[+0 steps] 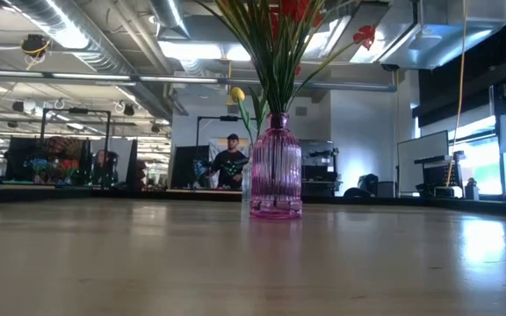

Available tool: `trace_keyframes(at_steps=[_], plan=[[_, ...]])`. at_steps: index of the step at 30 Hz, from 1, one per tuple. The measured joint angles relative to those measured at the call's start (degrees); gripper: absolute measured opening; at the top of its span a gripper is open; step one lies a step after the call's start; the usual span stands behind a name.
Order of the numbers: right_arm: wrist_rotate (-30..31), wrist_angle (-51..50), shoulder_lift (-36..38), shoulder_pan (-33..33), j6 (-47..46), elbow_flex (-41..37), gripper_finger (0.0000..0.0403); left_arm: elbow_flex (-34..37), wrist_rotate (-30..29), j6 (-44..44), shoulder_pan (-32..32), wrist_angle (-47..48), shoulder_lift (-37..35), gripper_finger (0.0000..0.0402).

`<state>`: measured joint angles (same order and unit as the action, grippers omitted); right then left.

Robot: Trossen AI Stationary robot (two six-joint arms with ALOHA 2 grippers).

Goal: Sort flowers into vase by color
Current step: Put the top blue flowers into the red vase

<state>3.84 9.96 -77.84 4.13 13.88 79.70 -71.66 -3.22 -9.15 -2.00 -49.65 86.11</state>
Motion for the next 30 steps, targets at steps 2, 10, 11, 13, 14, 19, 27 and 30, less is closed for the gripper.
trace_keyframes(at_steps=[2, 10, 11, 13, 14, 19, 27, 30], plan=[[-0.14, -0.13, 0.0, 0.03, -0.25, 0.0, 0.0186, -0.02, 0.0, 0.31, 0.0, -0.09, 0.32, 0.0006], [-2.09, -0.1, -0.17, -0.03, -0.3, -0.05, 0.0016, -0.2, 0.0, 3.43, -0.07, 0.39, 0.52, 0.0044], [-2.21, 0.12, 0.02, -0.03, -0.34, -0.07, 0.0018, -0.2, -0.04, 3.43, -0.17, 0.77, 0.42, 0.0055], [-1.86, 0.01, 0.86, 0.01, -0.59, -0.11, 0.0024, -0.2, -0.35, 2.8, -0.63, 4.27, -0.43, 0.0077], [-1.48, -1.15, 1.87, 0.03, -0.63, -0.12, 0.0022, -0.2, -0.53, 1.61, -1.0, 6.78, -1.23, 0.0087], [-1.87, -5.4, 9.03, 0.63, -1.89, -0.04, 0.0012, -0.11, -0.66, -2.66, -5.75, 20.76, -8.19, 0.0126], [-13.41, -10.23, 18.56, 12.25, -7.49, -2.06, 0.0011, -0.15, -0.48, -4.11, -18.25, 43.68, -17.54, 0.0138], [-14.04, -9.65, 19.92, 20.08, -7.64, -6.53, 0.0011, -0.09, -0.46, -4.9, -22.37, 45.99, -17.09, 0.0139]])
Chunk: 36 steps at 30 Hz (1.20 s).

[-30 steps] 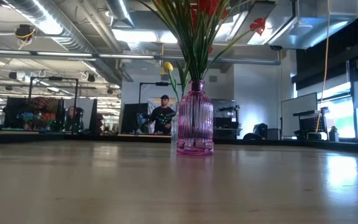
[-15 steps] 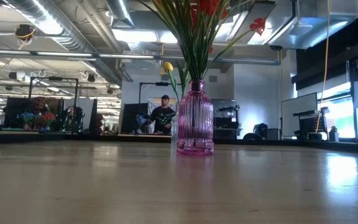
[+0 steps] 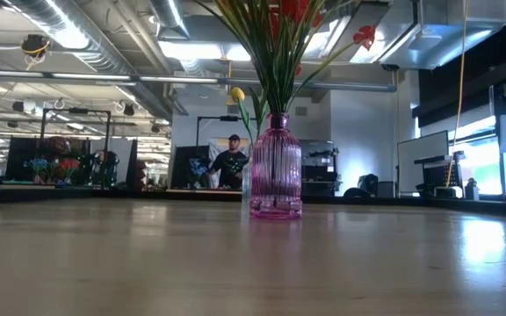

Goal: Sort flowers into vase by color
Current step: Put the top blue flowers into the red vase

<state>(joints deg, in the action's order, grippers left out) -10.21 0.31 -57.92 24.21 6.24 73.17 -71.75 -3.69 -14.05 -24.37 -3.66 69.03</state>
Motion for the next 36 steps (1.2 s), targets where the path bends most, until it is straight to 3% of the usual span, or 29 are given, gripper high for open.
trace_keyframes(at_steps=[5, 9, 18, 28, 33, 36], plan=[[6.44, 6.04, 0.33, 12.71, -2.16, -8.43, 0.0011, 0.02, 0.04, 0.32, -3.85, 0.17, 1.79, 0.0139], [11.2, 10.17, -0.1, 21.01, -8.17, -11.97, 0.0011, 0.02, -0.02, 5.35, -5.12, -0.41, 1.9, 0.0139], [18.13, 3.77, -5.66, 34.29, -16.51, -12.74, 0.0011, 0.02, -0.02, 12.48, -5.12, -3.49, 6.0, 0.0139], [24.52, -9.13, -6.43, 39.25, -19.35, -12.9, 0.0011, 0.02, 0.22, 13.62, -6.11, -11.38, 12.72, 0.0139], [24.8, -5.75, -2.43, 39.51, -19.78, -17.15, 0.0011, 0.02, 0.22, 13.64, -6.09, -13.79, 14.86, 0.0139], [20.53, -2.56, -1.61, 39.42, -22.47, -21.67, 0.0011, 0.02, 0.2, 13.7, -5.81, -14.72, 15.42, 0.0139]])
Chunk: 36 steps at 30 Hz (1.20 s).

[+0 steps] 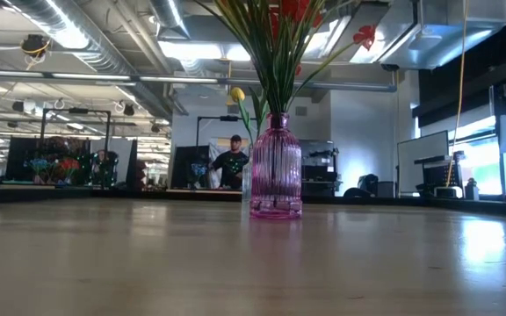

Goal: Sort flowers into vase by color
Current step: Put the top blue flowers into the red vase

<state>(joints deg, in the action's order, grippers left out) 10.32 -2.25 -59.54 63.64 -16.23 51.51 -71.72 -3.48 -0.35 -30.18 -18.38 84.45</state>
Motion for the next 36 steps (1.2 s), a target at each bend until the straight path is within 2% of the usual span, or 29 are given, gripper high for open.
trace_keyframes(at_steps=[3, 9, 14, 16, 21, 25, 29, 33, 36], plan=[[-3.01, 1.84, -0.43, -1.92, -1.59, -2.76, 0.0011, 0.0, 0.05, 0.14, 0.54, -0.96, 0.42, 0.0139], [-3.02, -1.19, -0.34, -2.36, -1.25, -4.13, 0.0012, 0.0, 0.0, 0.16, 2.19, -1.39, 0.48, 0.0139], [-8.07, -0.56, 1.33, -5.33, -0.06, -3.4, 0.0012, 0.0, -0.03, 0.88, 3.9, -1.83, 0.48, 0.0139], [-9.07, -0.31, 3.01, -6.32, -0.02, -2.01, 0.0012, 0.0, -0.03, 1.36, 4.42, -1.79, 0.48, 0.0139], [-16.88, -4.89, 10.6, -12.52, 5.37, 1.43, 0.0012, 0.0, 0.0, 1.34, 5.37, -1.83, 0.48, 0.0139], [-16.47, -12.9, 19.61, -20.98, 7.7, 1.98, 0.0012, 0.0, -0.03, 1.32, 6.04, -1.83, 0.48, 0.0139], [-15.01, -17.55, 26.54, -28.39, 7.44, -1.2, 0.0012, 0.0, -0.03, 1.34, 6.23, -1.61, 0.48, 0.0139], [-14.84, -17.24, 30.49, -33.36, 4.88, -7.79, 0.0012, 0.0, -0.03, 1.07, 6.21, 0.01, 0.46, 0.0139], [-14.49, -12.54, 31.86, -34.99, 0.19, -14.32, 0.0012, 0.02, -0.03, -0.04, 6.23, 0.66, 0.77, 0.0139]])
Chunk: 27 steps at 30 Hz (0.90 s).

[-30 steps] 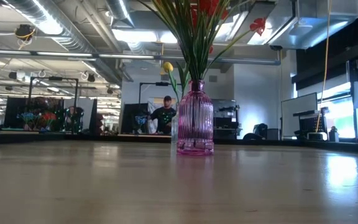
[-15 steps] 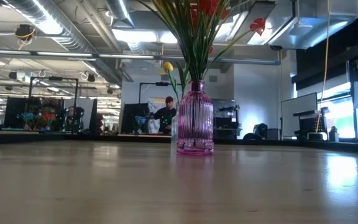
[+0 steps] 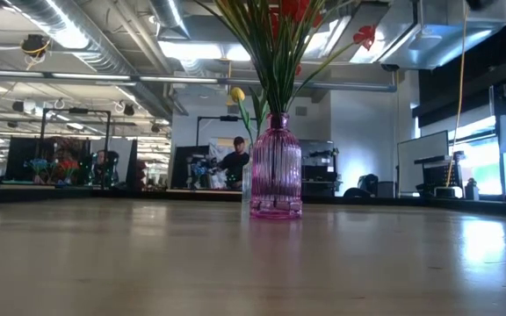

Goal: Sort flowers into vase by color
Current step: Put the top blue flowers into the red vase

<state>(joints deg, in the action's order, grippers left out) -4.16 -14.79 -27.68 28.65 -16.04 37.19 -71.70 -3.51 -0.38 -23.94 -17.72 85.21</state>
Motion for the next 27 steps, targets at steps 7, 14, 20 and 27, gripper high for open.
trace_keyframes(at_steps=[7, 14, 20, 27], plan=[[-1.63, 6.9, 0.22, 4.51, -7.78, -7.6, 0.0012, 0.02, -0.02, 1.09, 0.03, 0.38, 1.09, 0.0139], [1.0, 8.61, 0.17, 15.17, -10.55, -7.75, 0.0012, 0.02, 0.0, 1.33, 0.25, 1.18, 1.09, 0.0139], [8.22, 8.6, -0.03, 24.53, -10.73, -7.75, 0.0012, 0.02, -0.07, 1.39, 1.12, 1.43, 1.09, 0.0139], [19.33, 8.74, -3.39, 32.84, -10.63, -7.75, 0.0012, 0.02, -0.07, 1.79, 2.16, 1.4, 1.09, 0.0139]])
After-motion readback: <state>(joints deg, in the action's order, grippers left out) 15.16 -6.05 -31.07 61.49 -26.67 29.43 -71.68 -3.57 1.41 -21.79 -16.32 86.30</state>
